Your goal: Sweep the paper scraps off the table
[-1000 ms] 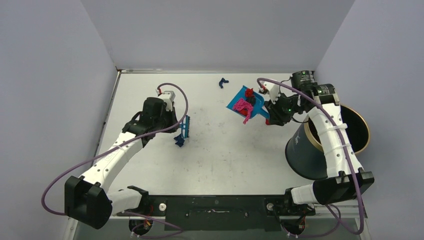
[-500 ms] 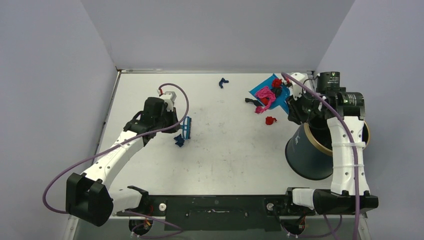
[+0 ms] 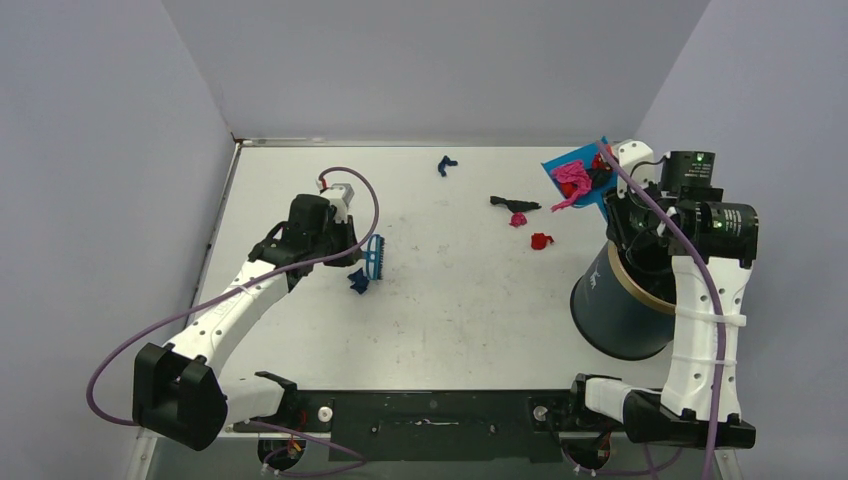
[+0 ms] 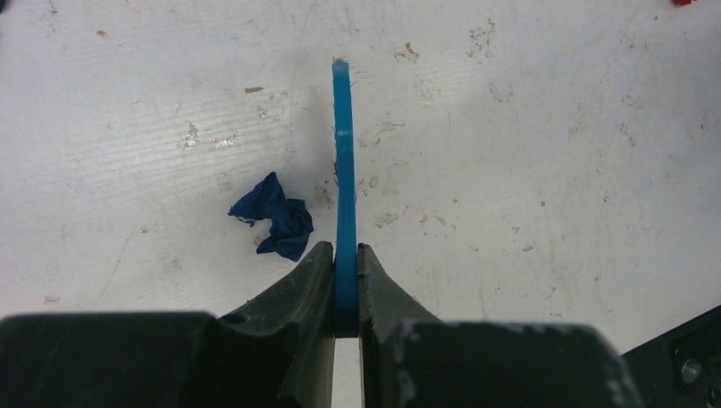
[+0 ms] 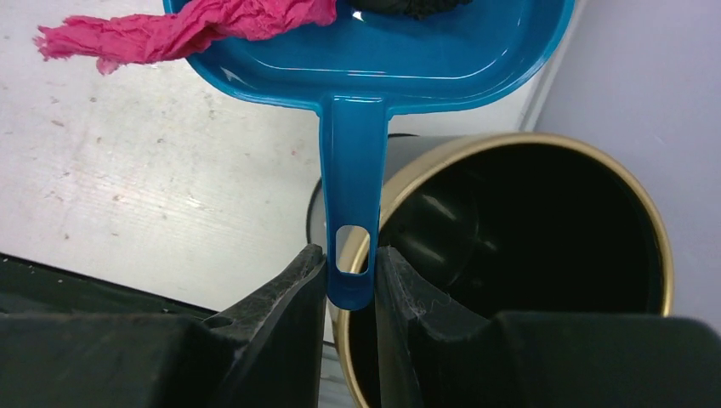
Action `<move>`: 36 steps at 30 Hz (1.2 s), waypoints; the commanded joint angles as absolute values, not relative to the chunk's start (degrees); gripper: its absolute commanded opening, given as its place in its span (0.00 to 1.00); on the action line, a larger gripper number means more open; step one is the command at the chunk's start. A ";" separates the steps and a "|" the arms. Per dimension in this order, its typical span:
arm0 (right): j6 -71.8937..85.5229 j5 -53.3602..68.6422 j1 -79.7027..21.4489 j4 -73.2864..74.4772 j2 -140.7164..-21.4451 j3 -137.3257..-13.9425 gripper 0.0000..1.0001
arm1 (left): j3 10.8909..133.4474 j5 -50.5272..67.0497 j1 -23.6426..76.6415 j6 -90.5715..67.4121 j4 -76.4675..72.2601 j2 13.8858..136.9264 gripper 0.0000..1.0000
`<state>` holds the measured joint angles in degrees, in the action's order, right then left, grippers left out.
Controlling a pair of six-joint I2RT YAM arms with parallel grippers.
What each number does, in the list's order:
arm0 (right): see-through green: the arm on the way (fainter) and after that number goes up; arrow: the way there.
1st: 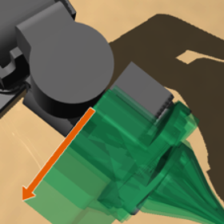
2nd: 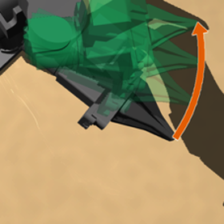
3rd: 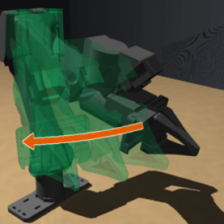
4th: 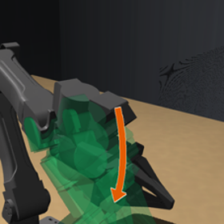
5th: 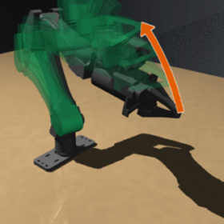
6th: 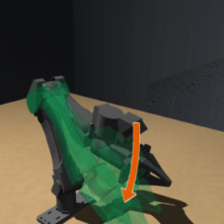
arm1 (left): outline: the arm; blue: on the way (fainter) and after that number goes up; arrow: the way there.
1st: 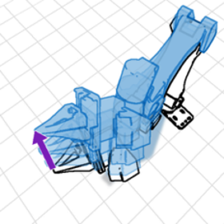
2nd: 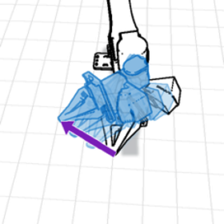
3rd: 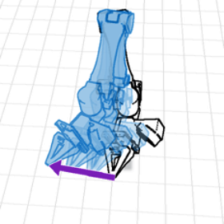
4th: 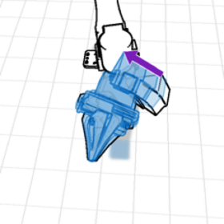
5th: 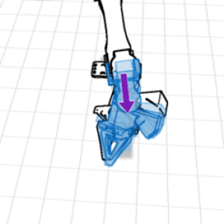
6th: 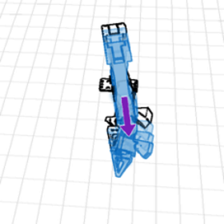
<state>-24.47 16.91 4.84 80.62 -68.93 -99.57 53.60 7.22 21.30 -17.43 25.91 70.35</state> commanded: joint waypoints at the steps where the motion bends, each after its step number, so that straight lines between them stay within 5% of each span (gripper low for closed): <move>1: -21.61 9.47 6.29 79.19 -67.16 -101.17 0.05 | 54.58 8.80 21.07 -17.99 24.34 70.40 0.00; 20: -20.12 4.52 17.23 76.30 -63.94 -91.93 0.05 | 54.29 6.53 24.60 -18.52 27.25 65.92 0.00; 36: -25.50 -12.34 17.75 79.54 -60.07 -94.38 0.05 | 54.82 4.03 28.10 -17.67 28.56 64.21 0.00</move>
